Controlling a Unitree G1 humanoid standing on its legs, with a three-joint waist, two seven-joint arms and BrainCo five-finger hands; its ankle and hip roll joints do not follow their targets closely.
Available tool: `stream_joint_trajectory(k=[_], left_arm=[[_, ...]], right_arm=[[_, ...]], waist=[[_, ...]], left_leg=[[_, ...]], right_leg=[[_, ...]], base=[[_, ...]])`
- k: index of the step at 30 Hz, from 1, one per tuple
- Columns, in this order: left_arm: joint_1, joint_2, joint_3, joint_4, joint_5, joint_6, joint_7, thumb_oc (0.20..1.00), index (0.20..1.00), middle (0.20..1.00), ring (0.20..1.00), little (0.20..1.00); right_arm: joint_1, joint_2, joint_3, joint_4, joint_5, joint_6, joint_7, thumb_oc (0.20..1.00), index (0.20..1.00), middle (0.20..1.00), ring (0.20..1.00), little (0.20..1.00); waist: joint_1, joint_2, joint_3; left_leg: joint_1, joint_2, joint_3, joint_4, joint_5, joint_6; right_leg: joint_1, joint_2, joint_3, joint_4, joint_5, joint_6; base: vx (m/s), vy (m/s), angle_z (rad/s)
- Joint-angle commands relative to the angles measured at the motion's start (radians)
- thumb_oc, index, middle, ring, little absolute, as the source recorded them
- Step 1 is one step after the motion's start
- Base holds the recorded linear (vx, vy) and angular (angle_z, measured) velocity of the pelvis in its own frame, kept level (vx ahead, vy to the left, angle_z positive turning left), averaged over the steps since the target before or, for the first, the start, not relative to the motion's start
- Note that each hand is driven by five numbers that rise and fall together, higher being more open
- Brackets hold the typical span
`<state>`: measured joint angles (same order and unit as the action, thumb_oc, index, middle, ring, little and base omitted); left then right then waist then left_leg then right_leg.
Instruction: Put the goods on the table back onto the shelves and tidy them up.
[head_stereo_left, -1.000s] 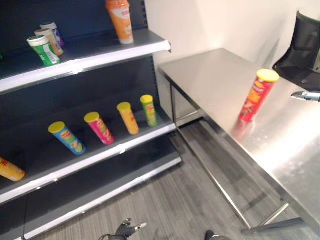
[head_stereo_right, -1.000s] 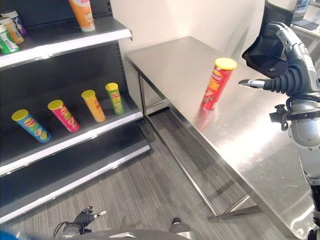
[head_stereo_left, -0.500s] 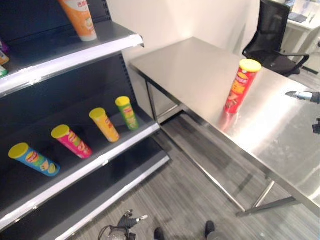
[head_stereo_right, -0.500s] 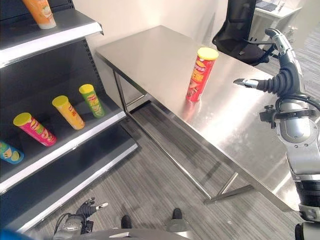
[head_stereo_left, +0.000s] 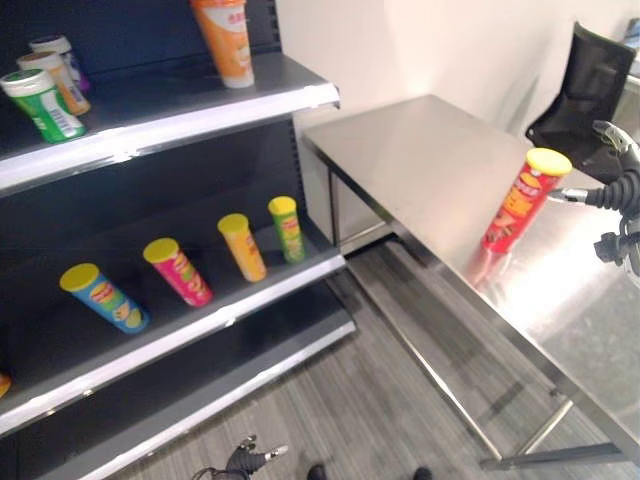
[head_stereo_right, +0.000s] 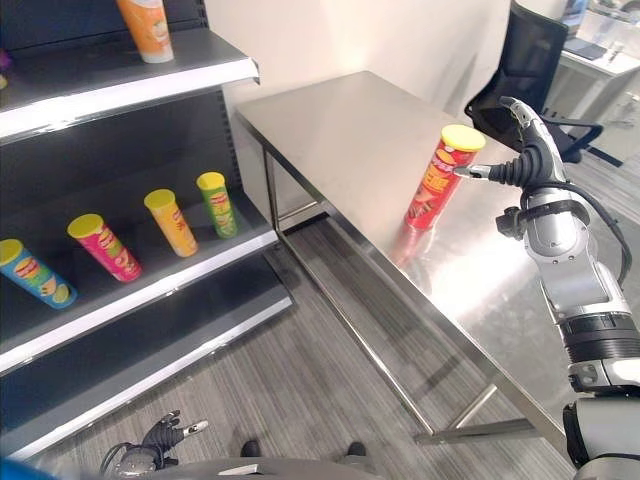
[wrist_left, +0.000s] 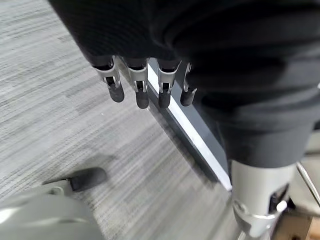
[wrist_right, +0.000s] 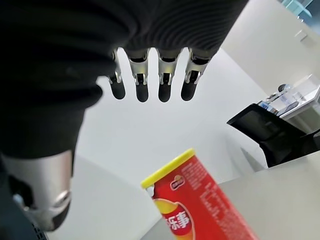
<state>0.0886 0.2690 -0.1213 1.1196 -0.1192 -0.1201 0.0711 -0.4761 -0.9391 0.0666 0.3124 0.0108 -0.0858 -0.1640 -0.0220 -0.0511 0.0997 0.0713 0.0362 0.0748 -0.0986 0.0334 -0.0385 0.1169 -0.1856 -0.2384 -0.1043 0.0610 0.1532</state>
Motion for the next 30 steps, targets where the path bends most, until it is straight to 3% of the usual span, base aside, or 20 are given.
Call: stream_joint_trajectory(k=[1,9,21,30], left_arm=[[-0.071,0.044,-0.023,0.053,-0.055,-0.007,0.006,1.000,1.000,1.000,1.000,1.000],[-0.073,0.060,-0.032,0.048,-0.071,-0.008,0.004,1.000,1.000,1.000,1.000,1.000],[-0.049,0.076,-0.046,0.035,-0.106,-0.011,-0.011,1.000,1.000,1.000,1.000,1.000],[-0.048,0.084,-0.055,0.026,-0.112,-0.011,-0.016,1.000,1.000,1.000,1.000,1.000]], right_arm=[[-0.136,-0.087,0.055,0.072,0.029,-0.004,-0.022,1.000,1.000,1.000,1.000,1.000],[-0.271,-0.115,0.158,0.229,0.035,0.010,-0.016,1.000,1.000,1.000,1.000,1.000],[-0.449,-0.085,0.301,0.495,0.080,0.023,0.028,1.000,1.000,1.000,1.000,1.000],[-0.480,-0.058,0.332,0.555,0.088,0.027,0.050,1.000,1.000,1.000,1.000,1.000]], waist=[[0.027,-0.014,0.018],[0.037,-0.009,0.025],[0.061,-0.007,0.025],[0.074,-0.006,0.024]], left_leg=[[0.023,0.064,0.044,0.011,-0.066,-0.062],[0.018,0.076,0.024,0.012,-0.053,-0.077],[0.016,0.083,-0.003,0.013,-0.044,-0.084],[0.009,0.077,-0.027,0.013,-0.043,-0.084]], right_leg=[[0.064,0.003,-0.031,0.027,-0.150,0.021],[0.078,0.020,-0.053,0.021,-0.161,0.010],[0.097,0.035,-0.076,0.017,-0.174,-0.001],[0.103,0.034,-0.100,0.021,-0.175,-0.002]], base=[[0.01,-0.043,0.17],[0.00,-0.043,0.09],[0.00,-0.014,0.06],[0.01,-0.002,0.11]])
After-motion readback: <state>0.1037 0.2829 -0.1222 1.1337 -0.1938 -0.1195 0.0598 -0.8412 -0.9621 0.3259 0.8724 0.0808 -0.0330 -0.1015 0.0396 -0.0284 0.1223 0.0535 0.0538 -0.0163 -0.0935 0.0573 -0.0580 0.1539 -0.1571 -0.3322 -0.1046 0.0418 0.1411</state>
